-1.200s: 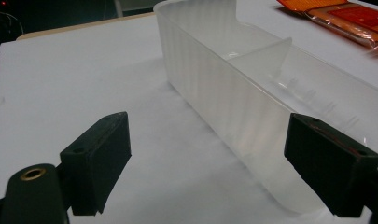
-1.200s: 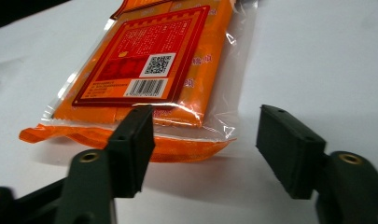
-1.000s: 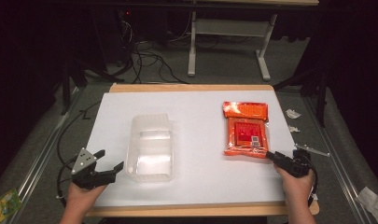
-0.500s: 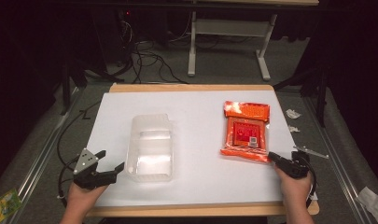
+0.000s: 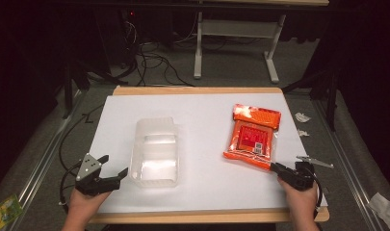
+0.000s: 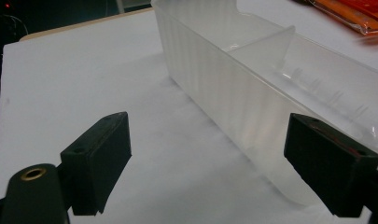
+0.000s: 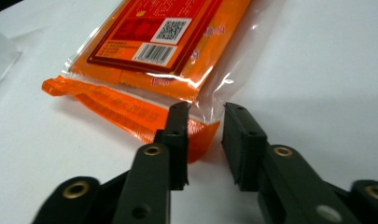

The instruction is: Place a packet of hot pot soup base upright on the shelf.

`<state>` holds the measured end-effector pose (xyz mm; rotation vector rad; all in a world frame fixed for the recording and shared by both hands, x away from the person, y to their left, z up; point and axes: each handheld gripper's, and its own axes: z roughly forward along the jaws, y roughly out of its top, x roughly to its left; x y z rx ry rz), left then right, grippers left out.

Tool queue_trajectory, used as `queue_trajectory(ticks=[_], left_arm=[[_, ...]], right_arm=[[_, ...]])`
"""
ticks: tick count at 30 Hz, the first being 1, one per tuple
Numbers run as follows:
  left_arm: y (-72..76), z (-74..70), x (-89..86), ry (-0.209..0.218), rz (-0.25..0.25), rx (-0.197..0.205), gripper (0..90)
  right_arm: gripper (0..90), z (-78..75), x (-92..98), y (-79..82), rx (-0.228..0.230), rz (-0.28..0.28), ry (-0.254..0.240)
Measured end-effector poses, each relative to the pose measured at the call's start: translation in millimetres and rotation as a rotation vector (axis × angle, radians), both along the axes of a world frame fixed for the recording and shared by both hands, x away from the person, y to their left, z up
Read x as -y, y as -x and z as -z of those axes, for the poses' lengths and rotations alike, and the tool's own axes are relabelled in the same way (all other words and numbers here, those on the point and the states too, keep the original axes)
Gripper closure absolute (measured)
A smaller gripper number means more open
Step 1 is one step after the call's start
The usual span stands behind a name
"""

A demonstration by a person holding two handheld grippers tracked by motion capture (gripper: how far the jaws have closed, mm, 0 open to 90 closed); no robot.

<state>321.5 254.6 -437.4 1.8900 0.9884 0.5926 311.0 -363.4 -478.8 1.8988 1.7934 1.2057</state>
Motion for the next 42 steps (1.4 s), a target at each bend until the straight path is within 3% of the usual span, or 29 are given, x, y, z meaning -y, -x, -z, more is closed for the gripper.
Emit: queue_trajectory(ticks=[4, 6, 10, 12, 13, 14, 17, 24, 27, 33, 35, 37, 38, 39, 40, 42], left_arm=[[0.1, -0.6, -0.9, -0.004, 0.003, 0.007, 15.3], [-0.1, -0.7, -1.3, -0.002, 0.001, 0.007, 15.3], [0.2, -0.9, -1.9, -0.004, -0.004, 0.009, 15.3], [0.4, -0.7, -1.9, -0.007, -0.005, 0.007, 15.3], [0.6, -0.7, -2.1, -0.009, -0.005, 0.008, 15.3], [0.8, -0.6, -2.1, -0.008, -0.006, 0.007, 15.3], [1.1, -0.4, -1.9, -0.009, -0.008, 0.006, 15.3], [0.9, -1.3, -2.0, -0.002, -0.010, 0.012, 15.3], [0.3, -1.0, -2.1, -0.002, -0.007, 0.009, 15.3], [0.2, -1.5, -1.7, 0.003, -0.005, 0.014, 15.3], [0.2, -1.5, -1.6, 0.003, -0.003, 0.014, 15.3], [-0.4, -1.6, -1.3, 0.001, -0.003, 0.014, 15.4], [-0.8, -1.5, -1.1, 0.001, -0.004, 0.013, 15.4], [-1.2, -1.2, -0.8, 0.001, -0.004, 0.011, 15.4], [-1.4, -0.9, 0.0, -0.002, -0.008, 0.010, 15.4], [-1.3, -1.0, 0.0, -0.003, -0.010, 0.012, 15.4]], right_arm=[[60.8, 2.5, -0.7, 1.9, -0.013, -0.027, -0.055], [60.3, 2.6, -2.7, 0.8, -0.012, -0.025, -0.054], [69.5, 2.2, -8.5, -7.1, -0.019, -0.003, -0.045], [79.0, 2.2, -9.7, -10.3, -0.024, 0.001, -0.016], [80.3, 1.6, -10.3, -10.9, -0.024, -0.005, -0.002], [82.0, -0.1, -12.8, -10.7, -0.012, -0.023, 0.049], [83.1, -1.7, -15.0, -10.0, -0.008, -0.036, 0.078], [86.4, -7.0, -32.7, 0.8, 0.013, -0.133, 0.109], [86.6, -11.8, -53.1, 11.7, 0.019, -0.207, 0.156], [86.7, -13.1, -74.3, 25.3, 0.016, -0.288, 0.169], [86.4, -13.3, -85.1, 36.0, 0.008, -0.324, 0.145], [85.3, -14.3, -100.5, 48.2, 0.013, -0.375, 0.152], [85.3, -14.3, -100.5, 48.2, 0.013, -0.375, 0.152], [84.1, -14.6, -106.2, 51.6, 0.013, -0.394, 0.159], [76.5, -15.2, -114.7, 57.3, 0.024, -0.411, 0.172], [71.4, -16.8, -117.4, 61.3, 0.033, -0.416, 0.191]])
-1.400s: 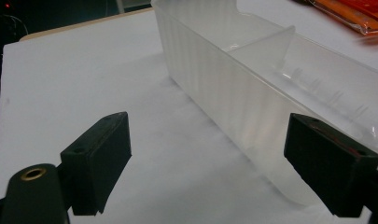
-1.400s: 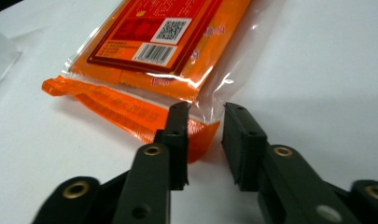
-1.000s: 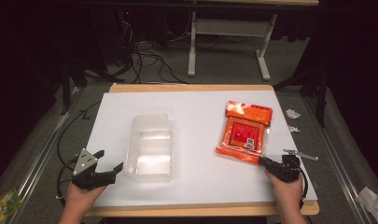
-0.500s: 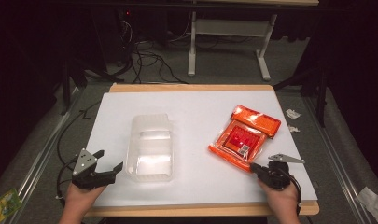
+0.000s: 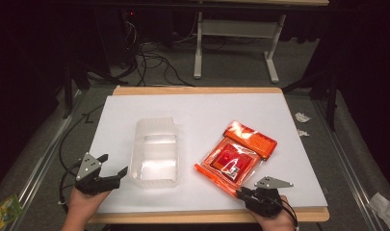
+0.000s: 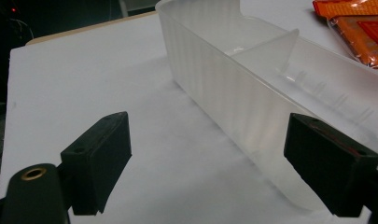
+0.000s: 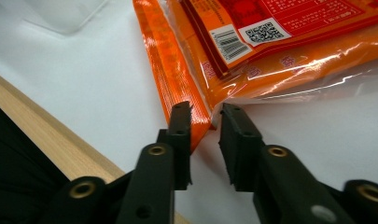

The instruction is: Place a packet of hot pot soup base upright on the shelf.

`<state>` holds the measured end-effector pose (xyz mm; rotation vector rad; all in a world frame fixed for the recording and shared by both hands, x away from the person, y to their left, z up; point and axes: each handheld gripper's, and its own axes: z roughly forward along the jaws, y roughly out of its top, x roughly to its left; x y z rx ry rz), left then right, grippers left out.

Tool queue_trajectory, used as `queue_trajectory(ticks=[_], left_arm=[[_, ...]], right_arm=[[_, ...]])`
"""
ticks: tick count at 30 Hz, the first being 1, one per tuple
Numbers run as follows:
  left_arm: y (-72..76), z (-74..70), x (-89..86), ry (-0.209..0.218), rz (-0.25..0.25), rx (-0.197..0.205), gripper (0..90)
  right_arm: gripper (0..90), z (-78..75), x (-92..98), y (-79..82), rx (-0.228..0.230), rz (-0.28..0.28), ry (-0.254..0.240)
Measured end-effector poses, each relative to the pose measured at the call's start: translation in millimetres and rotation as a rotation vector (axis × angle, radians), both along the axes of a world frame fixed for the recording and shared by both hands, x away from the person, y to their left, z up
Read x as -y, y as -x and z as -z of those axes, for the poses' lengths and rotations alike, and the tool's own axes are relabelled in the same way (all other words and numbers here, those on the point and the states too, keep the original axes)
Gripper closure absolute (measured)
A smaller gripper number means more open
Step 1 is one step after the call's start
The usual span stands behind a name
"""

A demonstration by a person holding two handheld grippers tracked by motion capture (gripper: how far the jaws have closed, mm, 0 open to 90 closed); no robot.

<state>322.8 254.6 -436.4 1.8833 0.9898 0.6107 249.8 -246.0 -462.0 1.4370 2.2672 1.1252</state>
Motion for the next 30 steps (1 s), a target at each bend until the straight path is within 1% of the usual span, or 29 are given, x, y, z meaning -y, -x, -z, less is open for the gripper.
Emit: queue_trajectory(ticks=[1, 2, 3, 4, 5, 6, 7, 8, 9, 11, 12, 13, 14, 17, 18, 19, 21, 23, 26, 27, 28, 30], left_arm=[[1.2, -0.8, -1.2, 0.006, -0.003, 0.008, 15.4], [1.2, -0.8, -1.2, 0.006, -0.003, 0.008, 15.4], [2.3, -1.0, -3.2, 0.013, -0.010, 0.013, 15.4], [2.2, -0.7, -4.1, 0.020, -0.012, 0.011, 15.4], [1.7, -0.4, -4.8, 0.022, -0.015, 0.008, 15.4], [1.7, -0.4, -4.8, 0.022, -0.015, 0.008, 15.4], [1.0, -0.1, -5.3, 0.023, -0.016, 0.005, 15.4], [0.3, 0.2, -5.4, 0.023, -0.018, 0.004, 15.4], [-0.1, 0.3, -5.2, 0.023, -0.018, 0.003, 15.4], [-0.2, 0.2, -3.3, 0.018, -0.016, 0.007, 15.4], [-0.2, 0.2, -3.3, 0.018, -0.016, 0.007, 15.4], [0.4, 0.1, -1.9, 0.018, -0.016, 0.009, 15.4], [0.5, 0.1, -1.5, 0.016, -0.015, 0.011, 15.4], [0.2, 0.5, -0.8, 0.007, -0.010, 0.009, 15.4], [0.2, 0.5, -0.8, 0.007, -0.010, 0.009, 15.4], [-0.1, 1.5, -1.0, 0.005, -0.012, 0.005, 15.4], [0.0, 2.0, -2.3, 0.008, -0.014, 0.001, 15.4], [0.9, 1.9, -3.8, 0.011, -0.015, 0.001, 15.4], [1.1, 2.2, -5.6, 0.019, -0.017, -0.003, 15.4], [1.1, 2.2, -6.0, 0.021, -0.020, -0.003, 15.4], [1.0, 2.1, -6.4, 0.023, -0.019, -0.004, 15.4], [0.9, 2.0, -6.4, 0.024, -0.019, -0.003, 15.4]], right_arm=[[67.5, -1.3, 0.6, 2.1, 0.013, 0.005, 0.013], [67.5, -1.3, 0.6, 2.1, 0.013, 0.005, 0.013], [64.4, -5.8, 6.4, 5.9, 0.036, 0.037, -0.006], [63.3, -9.6, 11.4, 7.1, 0.055, 0.048, -0.028], [62.4, -13.3, 16.1, 8.6, 0.072, 0.064, -0.037], [62.4, -13.3, 16.1, 8.6, 0.072, 0.064, -0.037], [61.0, -15.7, 21.1, 8.7, 0.097, 0.083, -0.036], [58.9, -16.7, 26.2, 7.4, 0.110, 0.103, -0.041], [54.4, -15.3, 36.4, 0.7, 0.125, 0.152, -0.051], [49.4, -11.6, 47.0, -9.7, 0.131, 0.205, -0.074], [49.4, -11.6, 47.0, -9.7, 0.131, 0.205, -0.074], [46.0, -8.1, 57.3, -22.1, 0.139, 0.253, -0.090], [44.7, -6.5, 62.5, -28.6, 0.146, 0.269, -0.099], [41.5, -1.2, 73.5, -43.8, 0.142, 0.310, -0.122], [41.5, -1.2, 73.5, -43.8, 0.142, 0.310, -0.122], [38.1, 1.1, 78.2, -53.1, 0.142, 0.336, -0.120], [35.6, 0.7, 82.4, -61.2, 0.147, 0.356, -0.125], [35.3, -0.3, 89.5, -72.9, 0.161, 0.372, -0.147], [33.9, -1.0, 99.5, -87.9, 0.175, 0.407, -0.159], [31.9, -1.4, 103.5, -93.1, 0.178, 0.424, -0.163], [30.4, -1.6, 108.0, -98.3, 0.176, 0.438, -0.178], [30.7, -1.0, 116.2, -107.8, 0.164, 0.459, -0.201]])
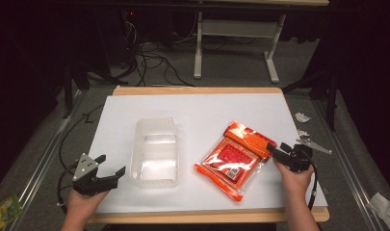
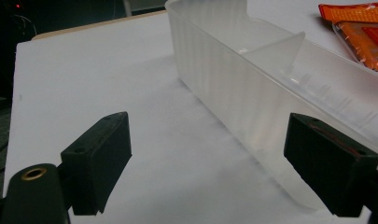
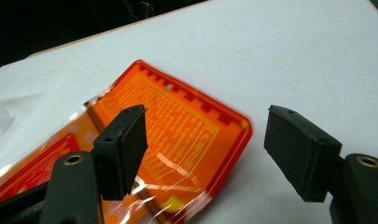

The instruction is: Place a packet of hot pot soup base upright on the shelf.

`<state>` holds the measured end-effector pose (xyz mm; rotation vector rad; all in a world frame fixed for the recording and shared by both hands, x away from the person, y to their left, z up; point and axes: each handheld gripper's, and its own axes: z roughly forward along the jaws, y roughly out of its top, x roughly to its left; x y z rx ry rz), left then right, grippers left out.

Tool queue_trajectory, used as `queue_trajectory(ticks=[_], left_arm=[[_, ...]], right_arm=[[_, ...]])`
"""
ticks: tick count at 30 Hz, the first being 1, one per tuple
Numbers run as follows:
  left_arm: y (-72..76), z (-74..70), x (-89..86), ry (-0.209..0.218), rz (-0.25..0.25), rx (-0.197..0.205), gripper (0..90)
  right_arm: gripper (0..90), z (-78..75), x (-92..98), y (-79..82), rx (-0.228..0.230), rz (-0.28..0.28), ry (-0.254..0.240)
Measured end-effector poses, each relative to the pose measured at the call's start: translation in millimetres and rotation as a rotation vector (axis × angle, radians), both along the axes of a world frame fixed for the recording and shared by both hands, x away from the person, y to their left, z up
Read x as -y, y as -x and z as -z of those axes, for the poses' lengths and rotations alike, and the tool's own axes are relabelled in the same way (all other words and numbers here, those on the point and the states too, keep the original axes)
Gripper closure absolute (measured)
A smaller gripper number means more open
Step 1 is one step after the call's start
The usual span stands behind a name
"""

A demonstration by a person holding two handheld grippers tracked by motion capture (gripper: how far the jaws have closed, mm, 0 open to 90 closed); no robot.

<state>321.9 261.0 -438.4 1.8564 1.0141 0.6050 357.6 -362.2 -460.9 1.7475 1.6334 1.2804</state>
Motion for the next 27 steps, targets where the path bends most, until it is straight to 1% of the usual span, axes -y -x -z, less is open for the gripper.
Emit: queue_trajectory(ticks=[1, 4, 6, 8, 9, 10, 11, 12, 13, 14, 16, 17, 18, 19, 20, 21, 23, 24, 25, 26, 27], left_arm=[[-0.1, 0.2, 0.4, -0.001, -0.001, 0.001, 15.4], [-0.4, 1.2, 1.0, 0.000, -0.003, -0.005, 15.4], [-0.4, 1.5, 1.3, 0.000, -0.005, -0.006, 15.4], [0.2, 1.3, 1.6, -0.005, -0.002, -0.004, 15.4], [0.4, 1.3, 1.7, -0.007, -0.001, -0.003, 15.4], [0.4, 1.3, 1.7, -0.009, 0.000, -0.003, 15.4], [0.4, 1.3, 1.7, -0.009, 0.000, -0.003, 15.5], [0.2, 1.7, 1.6, -0.010, -0.001, -0.005, 15.5], [-0.1, 2.2, 1.7, -0.004, -0.001, -0.010, 15.4], [-0.3, 2.5, 1.7, -0.005, -0.002, -0.009, 15.4], [-0.1, 2.6, 2.0, -0.007, -0.002, -0.009, 15.4], [0.3, 2.2, 2.0, -0.008, 0.001, -0.008, 15.4], [0.7, 2.0, 2.4, -0.008, 0.001, -0.007, 15.4], [1.6, 1.3, 2.8, -0.012, 0.003, -0.003, 15.5], [2.0, 1.3, 2.9, -0.011, 0.003, -0.002, 15.4], [2.3, 1.4, 3.2, -0.006, 0.003, -0.003, 15.5], [2.1, 1.4, 3.7, -0.009, 0.006, -0.001, 15.5], [1.7, 1.5, 4.0, -0.010, 0.006, 0.003, 15.5], [1.2, 1.5, 4.2, -0.011, 0.006, 0.003, 15.5], [1.2, 1.5, 4.2, -0.011, 0.006, 0.003, 15.5], [0.8, 1.4, 4.6, -0.009, 0.007, 0.004, 15.5]], right_arm=[[31.1, 0.8, 3.9, -5.3, -0.006, 0.000, -0.008], [28.9, 4.1, 8.7, -17.7, -0.029, 0.010, -0.014], [28.1, 7.2, 10.2, -23.9, -0.042, 0.011, -0.041], [27.0, 12.6, 10.8, -29.7, -0.080, 0.002, -0.073], [26.4, 16.0, 11.2, -33.1, -0.111, 0.003, -0.067], [26.6, 18.5, 11.8, -34.9, -0.125, 0.001, -0.070], [26.6, 18.5, 11.8, -34.9, -0.125, 0.001, -0.070], [27.6, 19.6, 12.2, -35.8, -0.133, -0.001, -0.083], [28.8, 19.8, 12.4, -37.0, -0.134, -0.014, -0.100], [30.6, 19.4, 12.3, -37.8, -0.126, -0.034, -0.112], [34.1, 20.4, 9.2, -39.3, -0.134, -0.058, -0.142], [39.3, 20.3, 2.7, -39.2, -0.128, -0.085, -0.120], [39.3, 20.3, 2.7, -39.2, -0.128, -0.085, -0.120], [43.7, 17.7, -2.3, -37.0, -0.110, -0.099, -0.132], [46.0, 16.3, -4.2, -35.8, -0.096, -0.107, -0.140], [49.4, 13.9, -6.7, -33.3, -0.077, -0.114, -0.132], [51.8, 10.7, -11.8, -29.0, -0.057, -0.126, -0.108], [53.2, 10.2, -13.8, -28.0, -0.057, -0.137, -0.102], [53.5, 11.0, -15.0, -28.0, -0.070, -0.134, -0.094], [53.5, 11.0, -15.0, -28.0, -0.070, -0.134, -0.094], [55.9, 16.0, -14.7, -31.4, -0.098, -0.116, -0.092]])
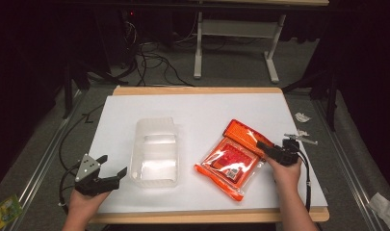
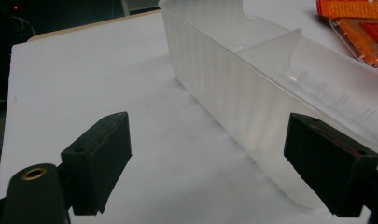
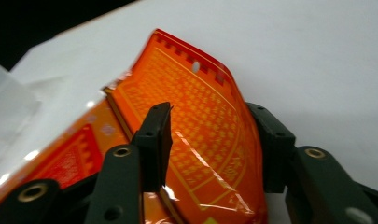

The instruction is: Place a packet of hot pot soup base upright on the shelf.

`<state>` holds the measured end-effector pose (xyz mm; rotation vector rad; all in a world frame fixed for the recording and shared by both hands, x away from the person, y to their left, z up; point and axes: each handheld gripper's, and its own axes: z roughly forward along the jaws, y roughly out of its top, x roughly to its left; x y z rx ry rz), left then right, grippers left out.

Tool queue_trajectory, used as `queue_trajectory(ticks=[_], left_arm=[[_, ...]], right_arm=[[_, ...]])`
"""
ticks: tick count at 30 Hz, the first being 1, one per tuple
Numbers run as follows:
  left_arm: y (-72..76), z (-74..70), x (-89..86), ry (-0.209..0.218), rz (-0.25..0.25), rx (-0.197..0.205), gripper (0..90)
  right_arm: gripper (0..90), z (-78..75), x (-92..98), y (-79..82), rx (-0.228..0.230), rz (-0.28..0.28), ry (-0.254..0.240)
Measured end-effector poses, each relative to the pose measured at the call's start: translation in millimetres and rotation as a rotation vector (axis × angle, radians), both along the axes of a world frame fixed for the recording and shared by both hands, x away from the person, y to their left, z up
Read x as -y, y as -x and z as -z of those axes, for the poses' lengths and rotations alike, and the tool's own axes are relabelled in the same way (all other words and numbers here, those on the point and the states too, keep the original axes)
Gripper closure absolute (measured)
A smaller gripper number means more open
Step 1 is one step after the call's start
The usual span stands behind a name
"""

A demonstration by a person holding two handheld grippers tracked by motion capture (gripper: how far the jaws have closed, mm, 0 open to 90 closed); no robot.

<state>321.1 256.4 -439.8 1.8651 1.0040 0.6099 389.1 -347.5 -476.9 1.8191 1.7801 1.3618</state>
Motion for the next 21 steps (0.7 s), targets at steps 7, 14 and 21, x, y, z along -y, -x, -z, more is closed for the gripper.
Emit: queue_trajectory(ticks=[7, 14, 21], left_arm=[[1.3, -1.9, -0.4, 0.006, 0.000, 0.010, 15.5], [4.0, -5.8, 0.0, 0.021, -0.004, 0.024, 15.5], [4.1, -7.1, 0.4, 0.038, 0.004, 0.028, 15.6]], right_arm=[[90.0, -0.9, 1.8, 2.8, 0.027, 0.021, 0.072], [90.0, -21.8, -11.1, 19.2, 0.175, -0.012, 0.144], [90.0, -48.5, -18.8, 36.9, 0.293, -0.028, 0.159]])
